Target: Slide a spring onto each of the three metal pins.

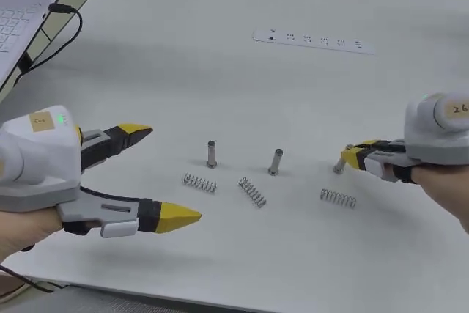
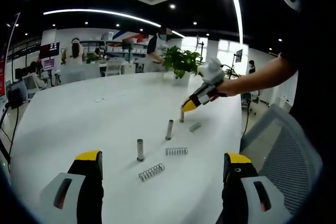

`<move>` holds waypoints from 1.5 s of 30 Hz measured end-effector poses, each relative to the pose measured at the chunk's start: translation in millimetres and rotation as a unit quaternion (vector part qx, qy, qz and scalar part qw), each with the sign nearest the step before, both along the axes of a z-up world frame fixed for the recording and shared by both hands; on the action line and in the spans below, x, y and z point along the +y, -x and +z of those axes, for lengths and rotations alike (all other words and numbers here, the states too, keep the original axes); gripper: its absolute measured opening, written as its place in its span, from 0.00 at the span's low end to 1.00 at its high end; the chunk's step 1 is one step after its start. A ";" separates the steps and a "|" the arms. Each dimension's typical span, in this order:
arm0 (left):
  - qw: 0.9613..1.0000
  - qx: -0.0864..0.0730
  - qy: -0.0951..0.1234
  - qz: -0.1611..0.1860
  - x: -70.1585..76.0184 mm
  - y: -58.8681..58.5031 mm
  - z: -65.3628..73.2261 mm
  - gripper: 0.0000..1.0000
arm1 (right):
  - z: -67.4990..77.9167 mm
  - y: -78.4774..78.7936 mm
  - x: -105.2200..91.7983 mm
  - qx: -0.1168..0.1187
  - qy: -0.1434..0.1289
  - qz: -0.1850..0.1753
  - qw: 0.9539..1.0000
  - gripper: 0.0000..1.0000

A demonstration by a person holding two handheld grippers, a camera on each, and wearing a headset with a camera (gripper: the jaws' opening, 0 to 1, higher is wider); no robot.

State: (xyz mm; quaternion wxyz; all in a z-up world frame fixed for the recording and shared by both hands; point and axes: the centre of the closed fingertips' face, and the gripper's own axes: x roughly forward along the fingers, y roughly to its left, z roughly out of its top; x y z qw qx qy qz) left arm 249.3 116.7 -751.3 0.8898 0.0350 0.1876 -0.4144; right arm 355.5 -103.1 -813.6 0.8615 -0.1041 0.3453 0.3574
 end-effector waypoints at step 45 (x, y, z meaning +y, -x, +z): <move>1.000 0.001 0.008 0.004 -1.3 1.2 -0.3 0.93 | 4.1 14.2 -0.2 -0.008 0.036 0.051 0.998 0.06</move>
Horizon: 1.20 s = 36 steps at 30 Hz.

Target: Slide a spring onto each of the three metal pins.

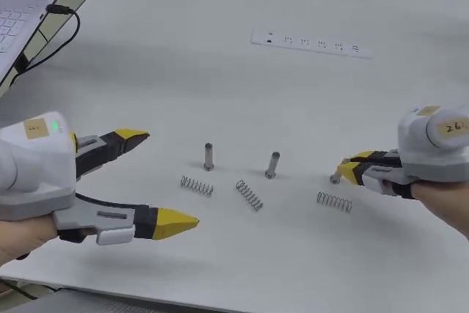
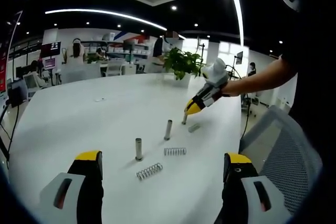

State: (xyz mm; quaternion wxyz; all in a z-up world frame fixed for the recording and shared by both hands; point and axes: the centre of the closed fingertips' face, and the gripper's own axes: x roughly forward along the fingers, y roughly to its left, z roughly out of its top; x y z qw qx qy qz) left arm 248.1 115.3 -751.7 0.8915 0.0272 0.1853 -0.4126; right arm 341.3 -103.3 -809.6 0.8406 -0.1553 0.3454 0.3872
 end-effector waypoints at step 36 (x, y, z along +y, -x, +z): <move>1.000 -0.003 0.003 -0.002 -0.5 0.9 2.8 0.95 | 6.1 2.5 0.0 -0.009 -0.013 0.001 1.000 0.50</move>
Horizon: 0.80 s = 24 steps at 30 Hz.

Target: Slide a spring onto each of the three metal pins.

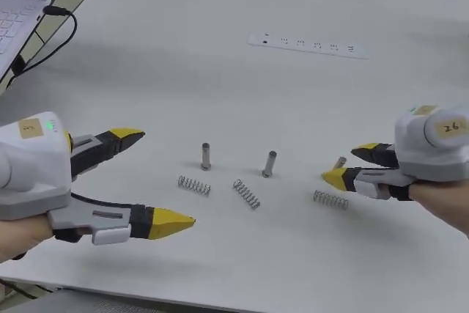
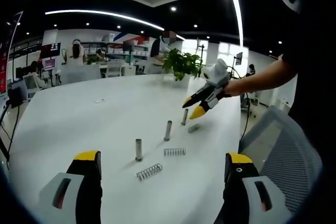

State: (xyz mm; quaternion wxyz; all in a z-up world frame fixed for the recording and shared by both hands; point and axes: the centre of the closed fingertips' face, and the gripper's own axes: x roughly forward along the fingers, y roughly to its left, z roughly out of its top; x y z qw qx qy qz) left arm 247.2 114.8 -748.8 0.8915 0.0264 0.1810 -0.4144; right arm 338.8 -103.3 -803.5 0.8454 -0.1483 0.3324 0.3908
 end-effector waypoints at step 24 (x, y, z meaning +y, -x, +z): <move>1.000 0.004 0.001 0.000 0.6 3.1 -2.7 0.95 | 0.0 21.2 -5.3 -0.007 0.012 0.035 0.999 0.63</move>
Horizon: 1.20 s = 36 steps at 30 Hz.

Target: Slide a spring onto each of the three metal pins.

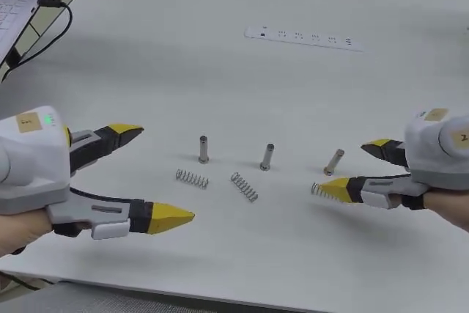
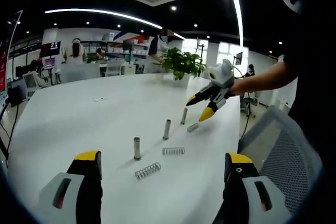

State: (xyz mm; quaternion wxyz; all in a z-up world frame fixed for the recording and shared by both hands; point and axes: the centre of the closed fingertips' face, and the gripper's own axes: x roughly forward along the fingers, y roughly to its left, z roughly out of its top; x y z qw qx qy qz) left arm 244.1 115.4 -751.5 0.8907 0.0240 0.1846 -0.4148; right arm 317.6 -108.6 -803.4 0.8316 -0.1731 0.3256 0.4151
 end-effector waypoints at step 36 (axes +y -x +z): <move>1.000 0.003 -0.005 0.007 7.7 2.8 0.0 0.94 | -32.7 27.0 4.5 0.055 0.101 0.122 0.986 0.21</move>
